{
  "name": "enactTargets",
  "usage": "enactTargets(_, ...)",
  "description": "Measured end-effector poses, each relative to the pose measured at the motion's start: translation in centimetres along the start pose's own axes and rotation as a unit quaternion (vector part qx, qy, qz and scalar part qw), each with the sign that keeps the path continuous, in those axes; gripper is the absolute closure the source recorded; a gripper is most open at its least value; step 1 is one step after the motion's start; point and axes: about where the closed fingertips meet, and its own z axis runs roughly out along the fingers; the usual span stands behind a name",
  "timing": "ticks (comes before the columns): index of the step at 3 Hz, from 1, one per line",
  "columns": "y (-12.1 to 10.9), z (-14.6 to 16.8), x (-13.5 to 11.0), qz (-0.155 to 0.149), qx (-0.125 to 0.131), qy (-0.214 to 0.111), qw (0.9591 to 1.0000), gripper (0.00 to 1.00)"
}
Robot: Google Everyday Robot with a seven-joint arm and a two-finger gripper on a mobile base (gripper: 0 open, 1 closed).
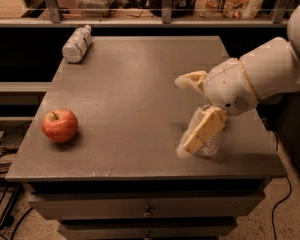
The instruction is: Move apple near blue plastic bottle
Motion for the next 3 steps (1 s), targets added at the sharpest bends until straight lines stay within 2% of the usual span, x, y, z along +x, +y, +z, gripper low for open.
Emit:
enactTargets(1,-0.5,4.1,-1.7,0.001,-0.021,-0.036,0.9991,0.00)
enactTargets(3,-1.7,11.9,-3.6,0.000,-0.051,-0.075,0.9959,0.00)
